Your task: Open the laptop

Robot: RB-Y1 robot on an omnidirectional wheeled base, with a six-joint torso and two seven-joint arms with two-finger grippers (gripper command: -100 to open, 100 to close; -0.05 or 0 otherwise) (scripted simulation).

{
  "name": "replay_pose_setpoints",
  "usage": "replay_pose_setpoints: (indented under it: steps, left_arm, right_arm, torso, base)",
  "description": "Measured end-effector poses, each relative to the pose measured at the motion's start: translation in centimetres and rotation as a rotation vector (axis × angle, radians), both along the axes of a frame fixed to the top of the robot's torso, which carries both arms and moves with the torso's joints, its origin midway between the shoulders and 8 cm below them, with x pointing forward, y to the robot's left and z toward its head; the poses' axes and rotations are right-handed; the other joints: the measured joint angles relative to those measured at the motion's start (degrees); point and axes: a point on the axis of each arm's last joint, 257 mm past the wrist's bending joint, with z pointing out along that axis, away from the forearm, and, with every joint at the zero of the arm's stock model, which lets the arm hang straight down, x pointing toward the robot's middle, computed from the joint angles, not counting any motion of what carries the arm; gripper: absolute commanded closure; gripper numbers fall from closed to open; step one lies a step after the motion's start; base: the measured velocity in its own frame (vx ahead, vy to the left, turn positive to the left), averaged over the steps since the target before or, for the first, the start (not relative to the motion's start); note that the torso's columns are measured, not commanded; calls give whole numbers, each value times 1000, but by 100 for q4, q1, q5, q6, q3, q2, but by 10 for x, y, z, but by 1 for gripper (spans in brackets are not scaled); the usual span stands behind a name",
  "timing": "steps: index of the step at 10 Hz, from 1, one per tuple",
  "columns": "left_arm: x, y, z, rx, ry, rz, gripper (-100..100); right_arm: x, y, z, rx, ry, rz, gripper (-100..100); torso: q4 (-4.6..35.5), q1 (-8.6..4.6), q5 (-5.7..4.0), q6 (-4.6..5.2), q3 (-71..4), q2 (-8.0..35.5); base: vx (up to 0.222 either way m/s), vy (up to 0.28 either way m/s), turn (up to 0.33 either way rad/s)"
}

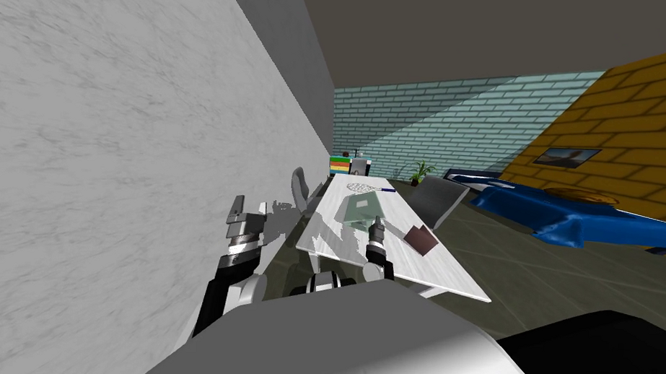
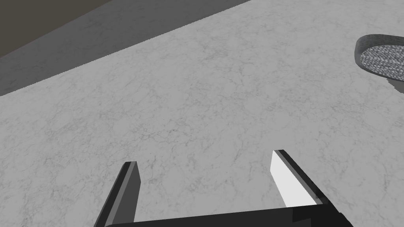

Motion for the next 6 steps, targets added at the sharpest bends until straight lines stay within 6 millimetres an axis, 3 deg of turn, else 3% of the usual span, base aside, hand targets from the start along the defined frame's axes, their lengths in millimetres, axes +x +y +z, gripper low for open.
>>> replay_pose_setpoints:
  steps: [1, 2, 6]
  left_arm:
    - [0, 0, 0, 0, 0, 0, 0]
    - [0, 0, 0, 0, 0, 0, 0]
    - [0, 0, 0, 0, 0, 0, 0]
  right_arm:
    - [-4, -3, -2, 22, -8, 0, 100]
    - [-7, -5, -4, 39, -16, -1, -100]
    - [10, 1, 11, 45, -10, 9, -100]
  torso:
    - [-2, 0, -1, 1, 0, -1]
    - [0, 0, 0, 0, -1, -1]
    - [-4, -5, -2, 0, -6, -9]
  base:
    - [17, -9, 1]
    - [-19, -4, -79]
    - [-33, 0, -39]
